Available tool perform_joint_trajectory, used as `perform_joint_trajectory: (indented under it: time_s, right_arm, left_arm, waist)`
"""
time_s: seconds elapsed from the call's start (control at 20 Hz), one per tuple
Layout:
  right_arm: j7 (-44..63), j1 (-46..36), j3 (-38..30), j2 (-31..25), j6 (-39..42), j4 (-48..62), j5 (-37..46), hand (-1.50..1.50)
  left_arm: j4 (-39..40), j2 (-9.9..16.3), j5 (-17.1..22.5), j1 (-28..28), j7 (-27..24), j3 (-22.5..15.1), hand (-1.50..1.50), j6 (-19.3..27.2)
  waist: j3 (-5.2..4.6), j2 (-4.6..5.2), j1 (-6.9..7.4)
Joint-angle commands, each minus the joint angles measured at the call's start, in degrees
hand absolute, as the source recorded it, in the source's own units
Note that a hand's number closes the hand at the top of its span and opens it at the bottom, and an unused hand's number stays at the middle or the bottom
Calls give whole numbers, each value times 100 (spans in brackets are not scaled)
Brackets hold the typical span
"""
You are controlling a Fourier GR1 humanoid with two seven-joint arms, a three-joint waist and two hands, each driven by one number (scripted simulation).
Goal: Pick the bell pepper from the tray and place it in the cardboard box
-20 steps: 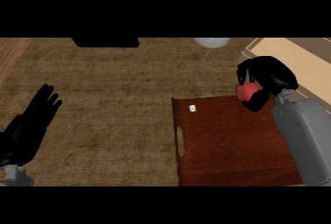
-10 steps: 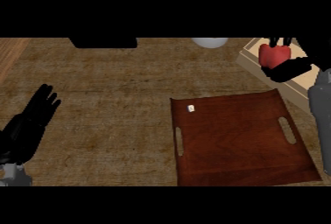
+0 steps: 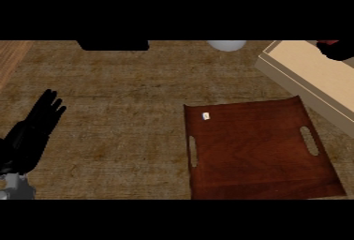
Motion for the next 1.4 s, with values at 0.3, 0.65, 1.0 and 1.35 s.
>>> perform_joint_trajectory:
  time_s: [0.3, 0.65, 1.0, 1.35]
  right_arm:
    - [-1420, -528, -296, -616, -1252, 2434, 223, 150]
    - [-1952, -999, -299, -605, -2122, 4060, 482, 150]
    - [-2792, -794, -526, -814, -2125, 5402, 328, 150]
    - [-2663, -718, -681, -913, -2107, 6312, 351, -150]
  left_arm:
    - [-133, 67, 23, 30, 147, 59, 0, -128]
    - [45, -114, -55, -157, 137, -27, 0, -40]
    - [-103, -171, -81, -179, 49, -65, 0, -52]
    - [-103, -195, -39, -218, 35, -88, 0, -130]
  waist:
    - [4, 41, 125]
    - [4, 65, 173]
    - [12, 105, 217]
    - [20, 135, 288]
